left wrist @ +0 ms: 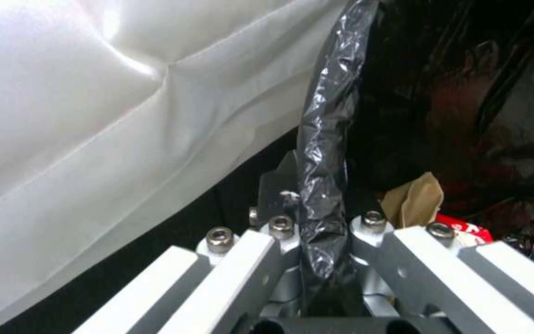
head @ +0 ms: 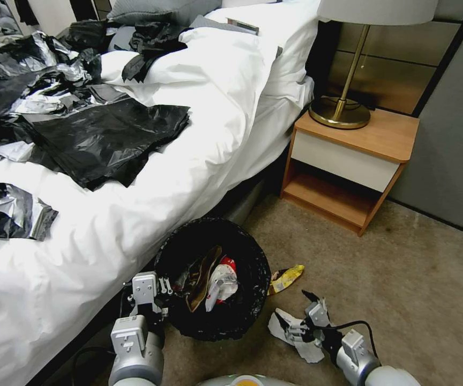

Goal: Pick up the trash bin, then pick up the garbage from the floor and place it into the trash bin.

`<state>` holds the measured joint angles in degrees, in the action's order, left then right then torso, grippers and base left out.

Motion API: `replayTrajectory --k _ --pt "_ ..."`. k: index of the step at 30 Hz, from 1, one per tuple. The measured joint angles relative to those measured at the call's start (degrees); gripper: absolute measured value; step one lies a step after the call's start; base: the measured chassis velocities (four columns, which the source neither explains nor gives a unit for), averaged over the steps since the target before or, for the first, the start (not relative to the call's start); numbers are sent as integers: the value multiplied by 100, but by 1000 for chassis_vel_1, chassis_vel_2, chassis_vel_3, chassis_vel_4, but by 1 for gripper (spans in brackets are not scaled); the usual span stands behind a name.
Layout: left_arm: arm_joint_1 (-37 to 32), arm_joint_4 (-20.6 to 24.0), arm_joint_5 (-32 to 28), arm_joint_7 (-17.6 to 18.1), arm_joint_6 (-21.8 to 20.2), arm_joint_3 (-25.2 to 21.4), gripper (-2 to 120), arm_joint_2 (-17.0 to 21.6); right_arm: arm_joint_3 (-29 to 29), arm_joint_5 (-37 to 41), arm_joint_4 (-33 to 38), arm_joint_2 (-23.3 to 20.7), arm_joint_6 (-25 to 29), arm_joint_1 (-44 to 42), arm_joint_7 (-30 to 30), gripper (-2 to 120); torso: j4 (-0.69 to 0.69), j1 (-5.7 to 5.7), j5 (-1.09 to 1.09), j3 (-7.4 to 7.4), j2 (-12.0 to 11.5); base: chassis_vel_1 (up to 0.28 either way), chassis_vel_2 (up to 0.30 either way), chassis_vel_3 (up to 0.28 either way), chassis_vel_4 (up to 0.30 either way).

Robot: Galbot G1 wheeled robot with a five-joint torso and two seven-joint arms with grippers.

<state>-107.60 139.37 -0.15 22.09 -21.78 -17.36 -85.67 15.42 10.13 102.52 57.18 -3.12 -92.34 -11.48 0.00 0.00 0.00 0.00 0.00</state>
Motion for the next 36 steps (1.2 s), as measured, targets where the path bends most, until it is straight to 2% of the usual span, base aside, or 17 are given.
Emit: replayTrajectory --k 2,3,6,10,20,23,24,26,27,28,31,32,35,36 --pt "-1 -5 15 2 0 4 0 -2 -48 -194 -430 83 48 171 -221 100 0 0 0 0 0 0 0 0 0" --pt "-1 -5 15 2 0 4 0 -2 -48 -194 -430 83 48 171 -221 100 0 0 0 0 0 0 0 0 0" --pt "-13 -7 33 8 5 19 0 -3 -127 -530 -1256 337 239 519 -429 100 -1 0 0 0 0 0 0 0 0" --pt "-40 -2 48 9 16 23 0 -2 -162 -635 -1733 531 339 746 -493 100 0 0 1 0 0 0 0 0 0" --pt "-67 11 107 18 43 67 0 -27 -200 -732 -2319 746 475 1018 -537 100 0 0 0 0 0 0 0 0 0" --pt "-78 20 114 20 48 71 0 -29 -183 -758 -2564 822 611 1101 -564 89 1 0 0 0 0 0 0 0 0" --pt "-78 20 114 20 48 71 0 -29 -183 -758 -2564 822 611 1101 -564 89 1 0 0 0 0 0 0 0 0" --pt "-88 44 114 22 49 62 0 -22 -169 -763 -2626 836 657 1105 -568 80 0 0 0 0 0 0 0 0 0" --pt "-88 47 114 22 48 60 0 -21 -169 -763 -2626 838 664 1098 -566 75 0 0 0 0 0 0 0 0 0" --pt "-88 47 114 22 48 60 0 -21 -169 -763 -2626 838 664 1098 -566 75 0 0 0 0 0 0 0 0 0" --pt "-86 50 115 22 48 65 0 -25 -169 -755 -2592 846 669 1061 -541 60 0 0 0 0 0 0 0 0 0" --pt "-86 50 115 22 48 65 0 -25 -169 -755 -2592 846 669 1061 -541 60 0 0 0 0 0 0 0 0 0" --pt "-83 50 120 22 50 73 0 -30 -169 -746 -2560 842 672 1036 -522 47 0 0 0 0 0 0 0 0 0" --pt "-83 50 120 22 50 73 0 -30 -169 -746 -2560 842 672 1036 -522 47 0 0 0 0 0 0 0 0 0"
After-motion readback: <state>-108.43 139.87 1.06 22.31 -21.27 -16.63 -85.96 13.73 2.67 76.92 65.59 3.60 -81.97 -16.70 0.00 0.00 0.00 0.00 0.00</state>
